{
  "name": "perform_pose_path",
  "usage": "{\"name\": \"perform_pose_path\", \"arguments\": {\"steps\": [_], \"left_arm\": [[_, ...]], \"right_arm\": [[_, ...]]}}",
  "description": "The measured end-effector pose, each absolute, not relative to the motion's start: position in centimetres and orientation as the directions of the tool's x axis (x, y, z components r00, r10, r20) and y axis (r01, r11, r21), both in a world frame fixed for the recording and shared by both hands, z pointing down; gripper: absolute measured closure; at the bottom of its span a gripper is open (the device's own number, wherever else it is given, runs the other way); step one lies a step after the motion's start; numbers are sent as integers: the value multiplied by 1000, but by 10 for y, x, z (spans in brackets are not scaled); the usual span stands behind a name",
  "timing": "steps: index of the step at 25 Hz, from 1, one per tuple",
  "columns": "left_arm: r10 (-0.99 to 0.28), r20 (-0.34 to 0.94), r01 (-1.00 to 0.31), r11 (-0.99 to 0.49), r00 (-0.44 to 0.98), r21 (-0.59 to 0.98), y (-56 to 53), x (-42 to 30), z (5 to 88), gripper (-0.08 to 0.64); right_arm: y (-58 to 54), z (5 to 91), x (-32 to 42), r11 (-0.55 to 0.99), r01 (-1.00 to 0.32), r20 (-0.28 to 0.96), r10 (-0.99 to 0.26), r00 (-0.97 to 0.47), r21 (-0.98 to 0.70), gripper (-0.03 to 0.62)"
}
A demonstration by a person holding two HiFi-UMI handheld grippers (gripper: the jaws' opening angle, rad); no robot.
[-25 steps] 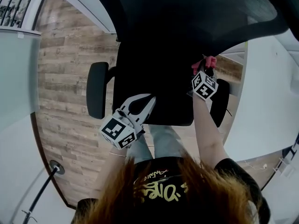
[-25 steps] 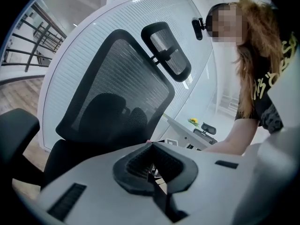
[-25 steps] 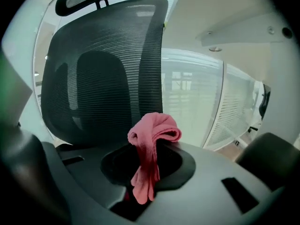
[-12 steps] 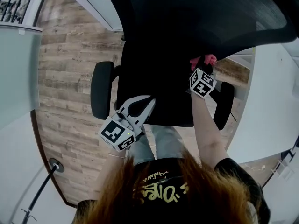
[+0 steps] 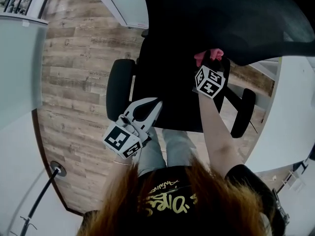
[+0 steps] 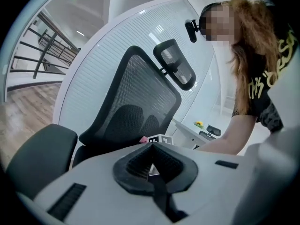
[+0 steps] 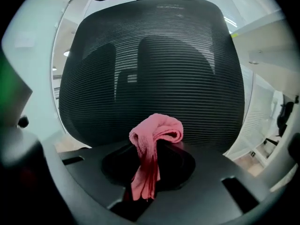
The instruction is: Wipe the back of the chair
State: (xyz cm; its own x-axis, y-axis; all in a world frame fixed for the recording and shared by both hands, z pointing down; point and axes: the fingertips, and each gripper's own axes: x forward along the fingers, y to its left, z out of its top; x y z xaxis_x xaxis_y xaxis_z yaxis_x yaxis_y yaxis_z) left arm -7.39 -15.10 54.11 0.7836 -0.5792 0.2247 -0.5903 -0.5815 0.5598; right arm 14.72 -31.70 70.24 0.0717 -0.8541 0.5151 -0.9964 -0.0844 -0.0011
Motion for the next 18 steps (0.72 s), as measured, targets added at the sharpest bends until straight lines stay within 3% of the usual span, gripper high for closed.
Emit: {"name": "perform_pose_path", "arguments": {"steps": [13,18], "left_arm": [[-601,233,-619,-583,764,527,-157,-112,536,568],[-606,238,-626,-578,759,523,-159,-121,532,568]], "right_arm": [[-335,704,65,-97,-987,517,-856,17,-127,526],[-339,704,17,-17,-984,515,-854,-79,-178,526]]}}
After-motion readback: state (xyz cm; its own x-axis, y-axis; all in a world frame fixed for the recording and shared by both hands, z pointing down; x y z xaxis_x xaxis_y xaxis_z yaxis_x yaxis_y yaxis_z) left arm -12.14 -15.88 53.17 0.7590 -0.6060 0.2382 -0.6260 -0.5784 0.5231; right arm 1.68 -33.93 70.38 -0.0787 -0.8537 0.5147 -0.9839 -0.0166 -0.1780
